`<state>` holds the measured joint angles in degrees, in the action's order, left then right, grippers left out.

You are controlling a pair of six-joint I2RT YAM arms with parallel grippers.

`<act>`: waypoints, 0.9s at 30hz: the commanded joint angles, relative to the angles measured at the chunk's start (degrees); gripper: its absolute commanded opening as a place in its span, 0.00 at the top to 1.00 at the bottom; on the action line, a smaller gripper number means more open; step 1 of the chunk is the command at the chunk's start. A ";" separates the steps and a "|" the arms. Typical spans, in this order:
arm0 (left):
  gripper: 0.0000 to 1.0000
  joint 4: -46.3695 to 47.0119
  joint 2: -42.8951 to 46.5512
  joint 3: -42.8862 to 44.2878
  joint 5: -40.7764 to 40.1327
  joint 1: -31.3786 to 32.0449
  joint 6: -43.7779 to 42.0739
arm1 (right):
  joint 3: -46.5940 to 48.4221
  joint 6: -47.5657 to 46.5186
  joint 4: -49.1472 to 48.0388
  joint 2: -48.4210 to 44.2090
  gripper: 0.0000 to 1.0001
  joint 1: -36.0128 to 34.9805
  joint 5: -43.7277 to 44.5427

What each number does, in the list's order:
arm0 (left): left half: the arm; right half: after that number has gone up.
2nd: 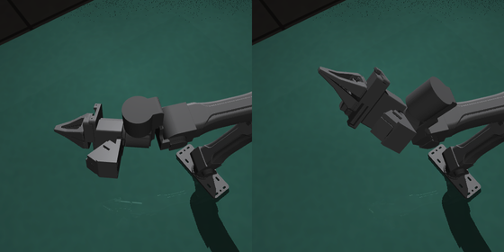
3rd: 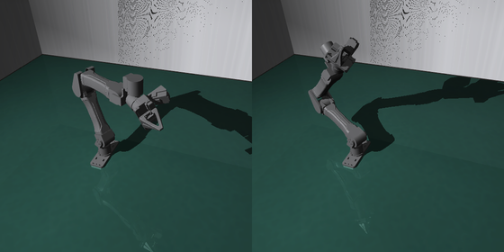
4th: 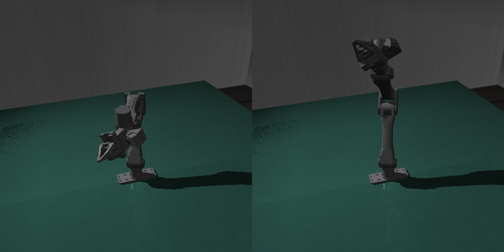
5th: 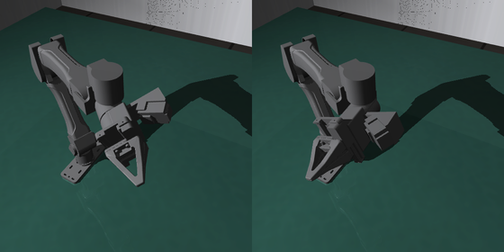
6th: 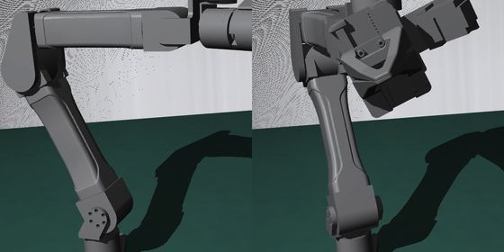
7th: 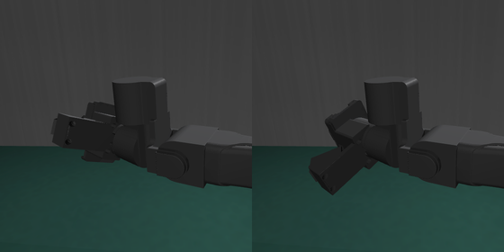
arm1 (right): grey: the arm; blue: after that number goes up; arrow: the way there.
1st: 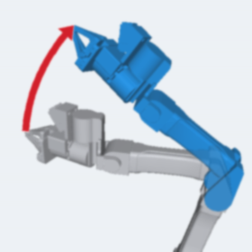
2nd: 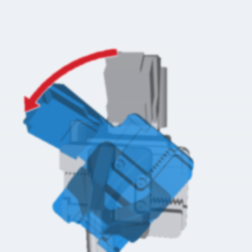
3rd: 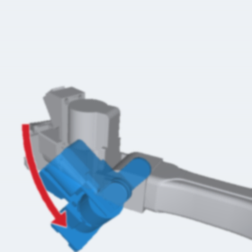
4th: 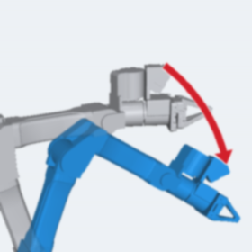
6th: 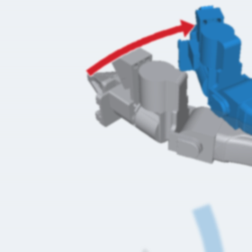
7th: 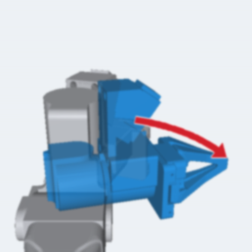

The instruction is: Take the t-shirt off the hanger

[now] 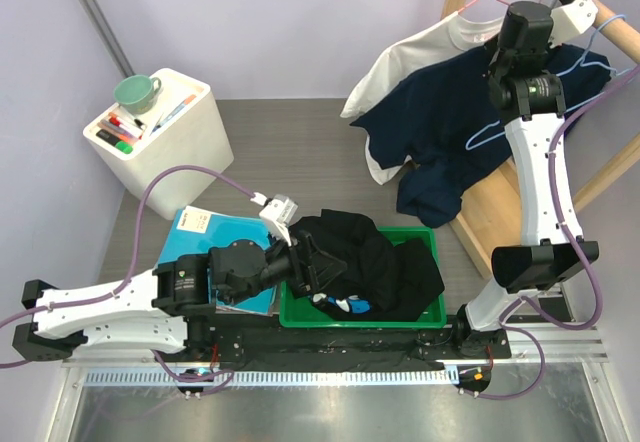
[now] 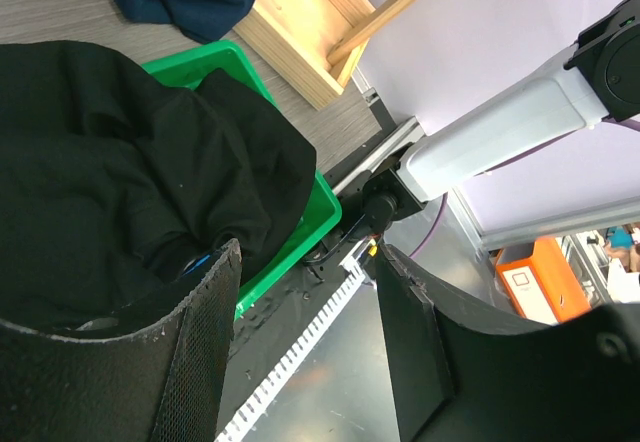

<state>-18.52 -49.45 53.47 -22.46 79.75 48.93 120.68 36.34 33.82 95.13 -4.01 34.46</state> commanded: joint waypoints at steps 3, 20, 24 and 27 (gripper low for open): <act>0.43 0.33 -0.12 2.51 -0.13 -0.12 -0.67 | -1.15 4.00 -1.22 -0.21 0.91 1.37 -4.22; 0.43 1.12 0.58 2.16 0.05 -0.12 -1.03 | 2.27 10.51 4.05 -9.52 0.99 2.34 -13.36; 0.43 1.21 1.64 1.46 -0.39 -0.12 -0.76 | 1.22 10.77 4.50 -11.55 0.99 2.34 -18.09; 0.43 1.39 1.90 1.55 -0.83 -0.12 -1.03 | 0.52 10.77 4.85 -12.16 0.99 2.34 -22.66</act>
<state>-18.70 -48.95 53.78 -22.48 79.75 48.84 119.85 46.59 40.36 87.00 -0.84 21.28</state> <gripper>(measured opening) 0.568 0.061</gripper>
